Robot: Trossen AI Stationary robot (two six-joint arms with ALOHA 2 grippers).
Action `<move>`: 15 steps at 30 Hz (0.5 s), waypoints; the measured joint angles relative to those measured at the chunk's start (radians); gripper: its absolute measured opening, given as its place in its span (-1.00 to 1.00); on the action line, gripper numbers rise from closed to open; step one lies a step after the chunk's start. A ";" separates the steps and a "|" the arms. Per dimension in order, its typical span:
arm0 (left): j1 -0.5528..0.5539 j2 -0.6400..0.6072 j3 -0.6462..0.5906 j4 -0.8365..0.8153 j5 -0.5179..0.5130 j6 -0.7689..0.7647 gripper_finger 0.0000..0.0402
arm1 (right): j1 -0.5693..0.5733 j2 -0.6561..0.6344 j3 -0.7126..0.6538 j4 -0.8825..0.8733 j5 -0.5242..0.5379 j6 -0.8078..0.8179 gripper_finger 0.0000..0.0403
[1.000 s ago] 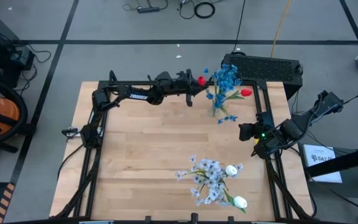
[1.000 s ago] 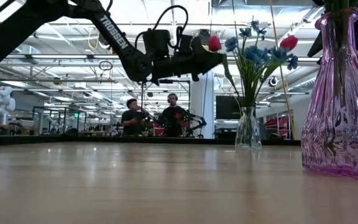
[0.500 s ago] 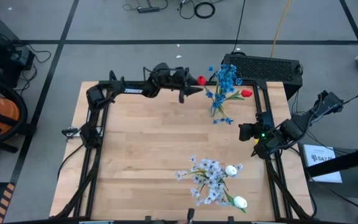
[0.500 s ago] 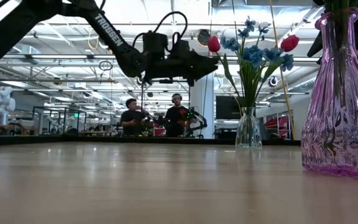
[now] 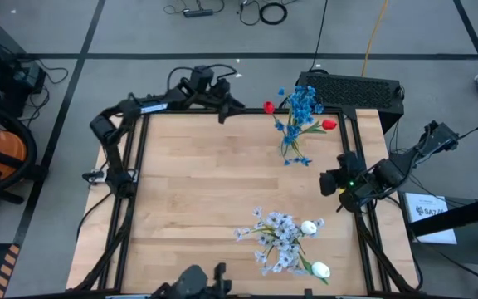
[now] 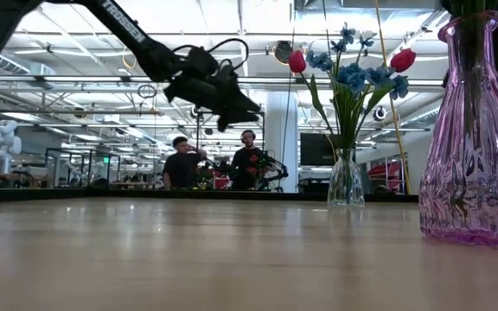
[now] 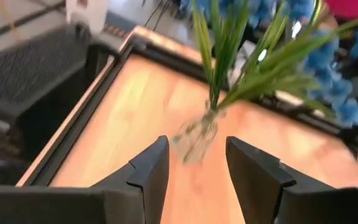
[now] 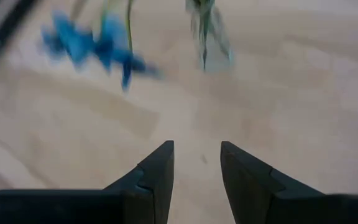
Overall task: Sort flowers into vase by color
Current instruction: Return to Home Position
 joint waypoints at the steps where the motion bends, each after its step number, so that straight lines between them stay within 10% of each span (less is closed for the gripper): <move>1: 0.005 -0.019 -0.008 -0.045 -0.003 0.026 -0.18 | 0.000 0.000 0.000 -0.001 -0.034 -0.022 -0.39; 15: -0.245 -0.412 -0.484 0.041 -0.310 -0.145 -0.22 | -0.047 -0.026 -0.055 0.069 -0.074 -0.697 -0.96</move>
